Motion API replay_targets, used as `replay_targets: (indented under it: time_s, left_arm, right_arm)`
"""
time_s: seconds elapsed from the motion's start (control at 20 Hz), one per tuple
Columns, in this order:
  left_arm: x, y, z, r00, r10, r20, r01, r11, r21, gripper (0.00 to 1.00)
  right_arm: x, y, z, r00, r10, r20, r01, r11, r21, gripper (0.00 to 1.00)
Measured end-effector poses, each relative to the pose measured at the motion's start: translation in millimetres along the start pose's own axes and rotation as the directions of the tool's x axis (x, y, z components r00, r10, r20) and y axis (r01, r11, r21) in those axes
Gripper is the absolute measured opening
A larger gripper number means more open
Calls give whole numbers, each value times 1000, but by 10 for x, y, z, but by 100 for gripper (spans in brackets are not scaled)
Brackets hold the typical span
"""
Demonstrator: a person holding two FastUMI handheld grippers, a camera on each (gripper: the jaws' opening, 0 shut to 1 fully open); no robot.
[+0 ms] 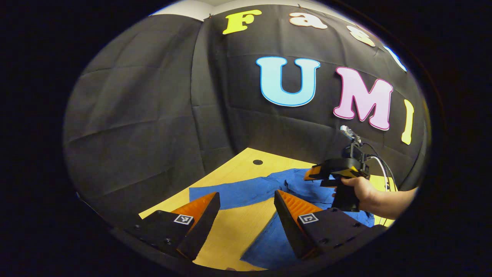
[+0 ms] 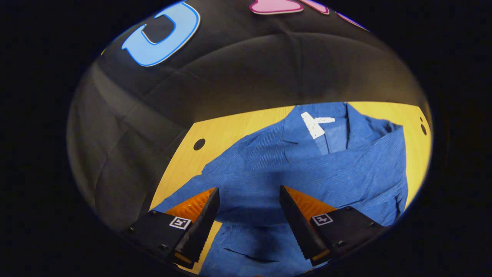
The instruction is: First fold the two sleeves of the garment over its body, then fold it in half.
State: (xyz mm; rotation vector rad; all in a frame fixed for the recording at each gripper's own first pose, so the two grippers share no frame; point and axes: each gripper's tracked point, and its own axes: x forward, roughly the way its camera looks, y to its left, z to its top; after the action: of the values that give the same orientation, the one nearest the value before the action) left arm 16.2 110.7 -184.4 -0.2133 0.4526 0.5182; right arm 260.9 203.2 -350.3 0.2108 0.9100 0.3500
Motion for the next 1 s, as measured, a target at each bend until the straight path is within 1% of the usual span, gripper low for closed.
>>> replay_targets:
  time_s: [0.05, 0.1, 0.25, 0.35, 0.4, 0.5, 0.55, 0.65, 0.75, 0.85, 1.0]
  left_arm:
    - [92, 23, -14, 1000, 3, -2, -3, 1000, -9, 82]
    - [200, 80, -21, 1000, 14, -9, -14, 1000, -15, 82]
    - [578, 345, -181, 995, 79, -68, -80, 997, -11, 83]
    - [833, 559, -314, 983, 135, -126, -138, 990, -17, 84]
    - [973, 659, -372, 976, 160, -149, -167, 985, -35, 84]
    - [1232, 832, -542, 958, 199, -207, -217, 974, -67, 84]
    - [1361, 962, -637, 944, 222, -243, -244, 968, -65, 84]
    - [1573, 1226, -861, 909, 284, -306, -315, 947, -56, 84]
    - [1685, 1310, -979, 885, 308, -350, -360, 929, -92, 83]
    - [1674, 1347, -1061, 866, 315, -387, -383, 917, -110, 84]
    - [1740, 1365, -1125, 838, 356, -414, -418, 906, -66, 84]
  right_arm:
    - [-85, -26, 35, 1000, -2, 12, 3, 1000, -25, 89]
    - [-171, -65, 70, 999, -7, 32, 8, 999, -49, 98]
    - [-494, -155, 196, 993, 3, 114, 10, 994, -109, 99]
    - [-778, -238, 232, 987, 7, 162, 21, 985, -169, 98]
    - [-909, -278, 248, 982, 10, 186, 29, 979, -202, 98]
    - [-1183, -387, 227, 975, 3, 223, 56, 965, -258, 98]
    - [-1341, -490, 190, 972, -17, 233, 82, 959, -272, 98]
    - [-1621, -621, 114, 964, -27, 264, 103, 955, -277, 98]
    - [-1903, -781, 4, 962, -34, 270, 111, 955, -276, 98]
    - [-2113, -941, -124, 967, -52, 248, 122, 953, -278, 98]
    - [-2422, -1025, -73, 955, -63, 290, 142, 955, -259, 98]
